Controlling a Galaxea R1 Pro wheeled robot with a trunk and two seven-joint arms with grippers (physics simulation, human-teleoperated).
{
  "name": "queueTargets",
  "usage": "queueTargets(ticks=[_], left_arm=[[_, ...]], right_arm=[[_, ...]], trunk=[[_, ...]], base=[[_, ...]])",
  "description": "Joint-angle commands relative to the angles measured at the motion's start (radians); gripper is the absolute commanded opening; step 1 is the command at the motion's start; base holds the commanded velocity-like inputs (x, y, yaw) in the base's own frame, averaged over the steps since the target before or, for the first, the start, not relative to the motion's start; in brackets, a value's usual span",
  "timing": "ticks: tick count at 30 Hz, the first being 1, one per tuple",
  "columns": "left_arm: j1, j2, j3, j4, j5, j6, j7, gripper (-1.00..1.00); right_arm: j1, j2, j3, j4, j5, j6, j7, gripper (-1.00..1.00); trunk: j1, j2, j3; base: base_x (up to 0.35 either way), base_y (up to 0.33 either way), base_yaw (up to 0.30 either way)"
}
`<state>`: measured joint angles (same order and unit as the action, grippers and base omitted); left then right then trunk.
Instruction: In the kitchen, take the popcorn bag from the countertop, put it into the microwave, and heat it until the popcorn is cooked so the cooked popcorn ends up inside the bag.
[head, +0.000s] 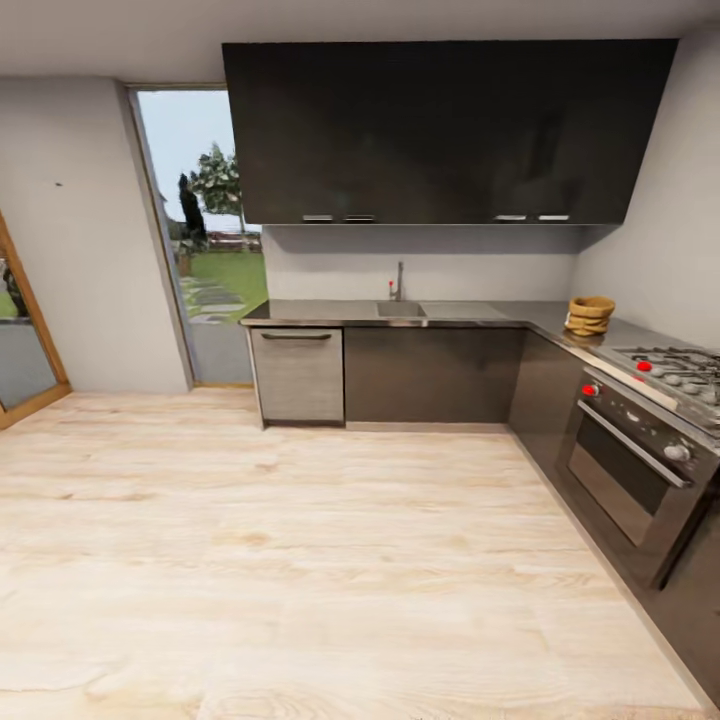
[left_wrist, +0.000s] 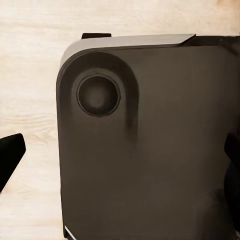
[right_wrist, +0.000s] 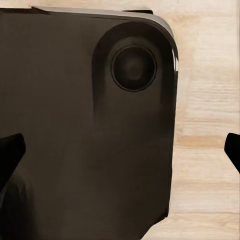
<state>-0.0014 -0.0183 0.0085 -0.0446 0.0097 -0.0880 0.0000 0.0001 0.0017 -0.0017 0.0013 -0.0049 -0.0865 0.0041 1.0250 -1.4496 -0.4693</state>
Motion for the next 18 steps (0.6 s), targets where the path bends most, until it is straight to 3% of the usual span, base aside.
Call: queueTargets(ticks=[1, 8, 14, 18], left_arm=[[0.0, 0.0, 0.001, 0.0, 0.001, -0.003, 0.0, 1.0], [0.0, 0.001, 0.001, 0.0, 0.004, -0.003, 0.002, 1.0], [0.0, 0.002, -0.001, -0.001, 0.066, -0.003, 0.002, 1.0], [0.0, 0.002, -0.001, -0.002, 0.071, -0.004, 0.002, 1.0]], right_arm=[[0.0, 0.0, 0.0, 0.0, 0.001, -0.005, 0.0, 1.0], [0.0, 0.0, 0.005, 0.0, 0.008, -0.006, 0.001, 1.0], [0.0, 0.0, 0.005, 0.0, 0.005, -0.006, 0.001, 1.0], [0.0, 0.0, 0.005, 0.0, 0.005, -0.006, 0.001, 1.0]], trunk=[[0.0, 0.0, -0.001], [0.0, 0.0, -0.001], [0.0, 0.0, -0.001], [0.0, 0.0, -0.001]], base=[[0.0, 0.0, -0.235], [0.0, 0.0, -0.244], [0.0, 0.0, -0.245], [0.0, 0.0, -0.245]])
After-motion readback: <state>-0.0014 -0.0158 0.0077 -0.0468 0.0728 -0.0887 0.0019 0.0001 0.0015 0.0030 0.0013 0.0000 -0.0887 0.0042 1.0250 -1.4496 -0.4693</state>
